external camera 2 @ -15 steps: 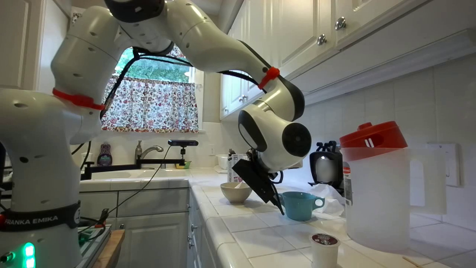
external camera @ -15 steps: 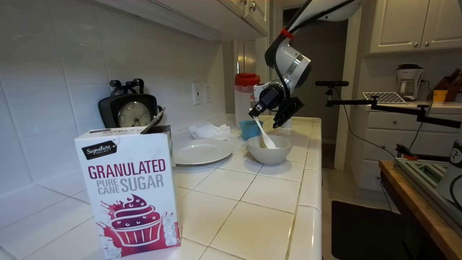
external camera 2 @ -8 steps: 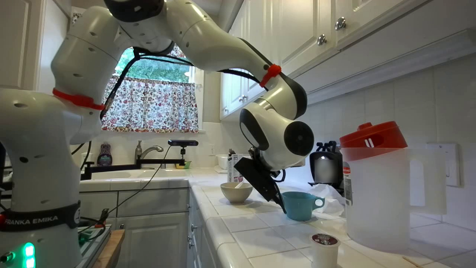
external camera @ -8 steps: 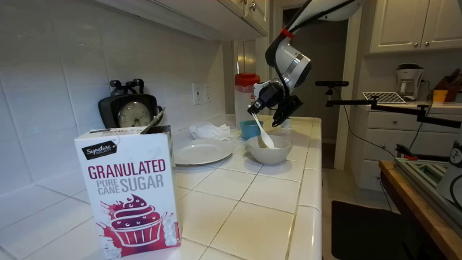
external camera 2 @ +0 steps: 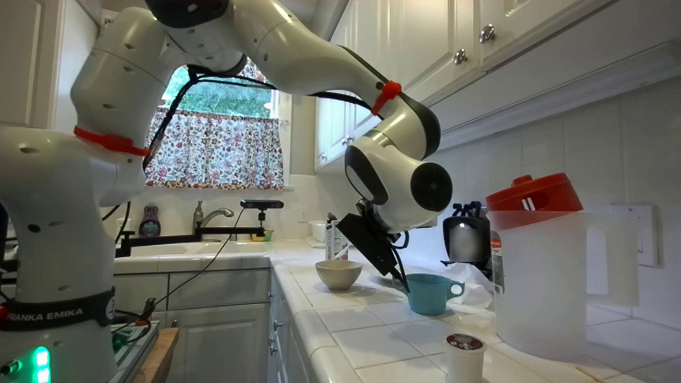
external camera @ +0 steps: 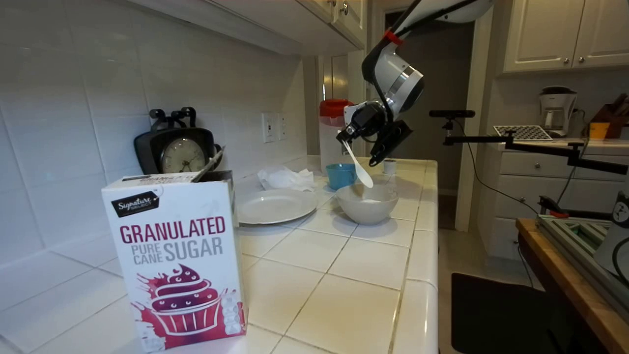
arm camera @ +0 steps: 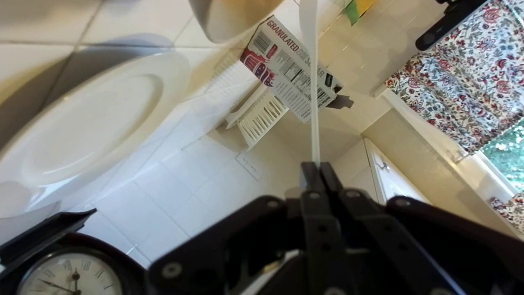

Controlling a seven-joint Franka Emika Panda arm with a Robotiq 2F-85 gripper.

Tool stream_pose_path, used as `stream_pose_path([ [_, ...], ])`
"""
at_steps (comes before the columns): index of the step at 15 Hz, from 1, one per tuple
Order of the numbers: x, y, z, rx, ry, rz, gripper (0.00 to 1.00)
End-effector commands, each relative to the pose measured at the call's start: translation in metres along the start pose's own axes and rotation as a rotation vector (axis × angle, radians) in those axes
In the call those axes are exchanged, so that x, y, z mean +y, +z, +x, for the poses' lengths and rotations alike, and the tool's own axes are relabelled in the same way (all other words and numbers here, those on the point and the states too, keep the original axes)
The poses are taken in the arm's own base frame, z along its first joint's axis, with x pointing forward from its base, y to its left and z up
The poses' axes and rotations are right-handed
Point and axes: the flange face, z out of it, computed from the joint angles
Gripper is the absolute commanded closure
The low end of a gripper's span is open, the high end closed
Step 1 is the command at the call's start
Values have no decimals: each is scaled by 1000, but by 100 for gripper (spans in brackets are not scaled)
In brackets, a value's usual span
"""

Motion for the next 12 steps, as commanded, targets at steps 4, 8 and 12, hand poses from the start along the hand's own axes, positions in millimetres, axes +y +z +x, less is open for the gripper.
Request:
stream_pose_path([
  [4,-6,-15,3,56,53,56,99],
  [8,-7,-20,4,78,72,64,99],
  [12,-7,-19,5,101,92,74,99],
])
